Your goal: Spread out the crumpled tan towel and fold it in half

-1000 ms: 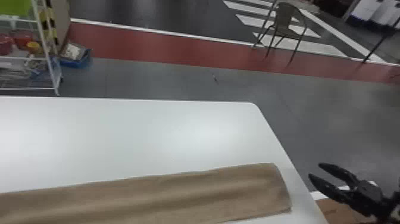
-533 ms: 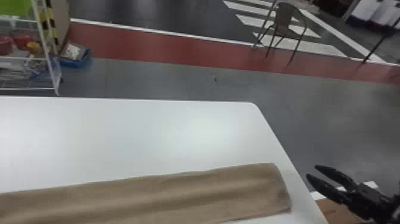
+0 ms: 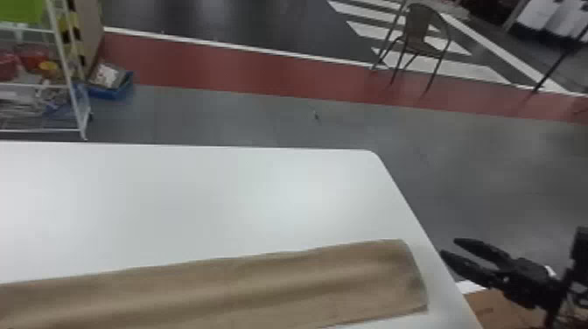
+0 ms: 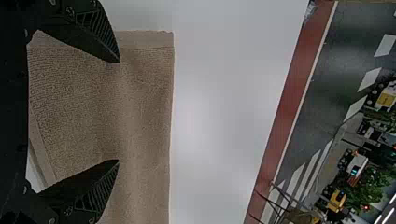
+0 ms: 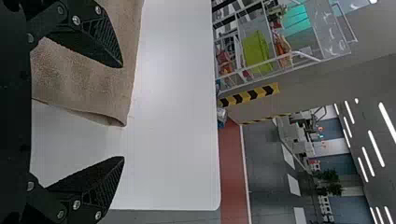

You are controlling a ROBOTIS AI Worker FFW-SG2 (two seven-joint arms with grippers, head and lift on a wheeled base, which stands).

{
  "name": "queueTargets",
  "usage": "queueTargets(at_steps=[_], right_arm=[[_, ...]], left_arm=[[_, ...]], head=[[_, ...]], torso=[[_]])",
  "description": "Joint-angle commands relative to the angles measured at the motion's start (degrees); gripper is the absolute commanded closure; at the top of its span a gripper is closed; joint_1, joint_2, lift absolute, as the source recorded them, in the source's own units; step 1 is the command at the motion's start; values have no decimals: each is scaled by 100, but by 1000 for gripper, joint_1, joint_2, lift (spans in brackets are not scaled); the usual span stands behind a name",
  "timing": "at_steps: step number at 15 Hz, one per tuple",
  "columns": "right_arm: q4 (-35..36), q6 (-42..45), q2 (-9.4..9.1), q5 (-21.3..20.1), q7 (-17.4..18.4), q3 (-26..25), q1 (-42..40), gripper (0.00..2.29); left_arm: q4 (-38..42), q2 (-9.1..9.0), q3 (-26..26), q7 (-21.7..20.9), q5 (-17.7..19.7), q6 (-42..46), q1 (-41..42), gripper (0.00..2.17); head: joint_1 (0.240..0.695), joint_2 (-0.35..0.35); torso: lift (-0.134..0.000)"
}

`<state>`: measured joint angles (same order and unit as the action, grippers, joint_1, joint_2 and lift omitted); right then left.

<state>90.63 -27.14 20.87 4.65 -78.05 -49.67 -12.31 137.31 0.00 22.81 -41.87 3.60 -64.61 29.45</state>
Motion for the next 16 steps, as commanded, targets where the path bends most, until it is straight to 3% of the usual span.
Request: queueTargets(at_steps=[1, 16], right_arm=[[-107, 45, 76, -272, -28, 194, 115, 211], [-177, -25, 190, -342, -28, 344, 238, 211]], left_arm=[[15, 8, -22, -14, -88, -355, -98, 147], [24, 44, 4, -84, -255, -549, -300, 147]], head=[[695, -350], [695, -350]], torso=[[-122], [-122]])
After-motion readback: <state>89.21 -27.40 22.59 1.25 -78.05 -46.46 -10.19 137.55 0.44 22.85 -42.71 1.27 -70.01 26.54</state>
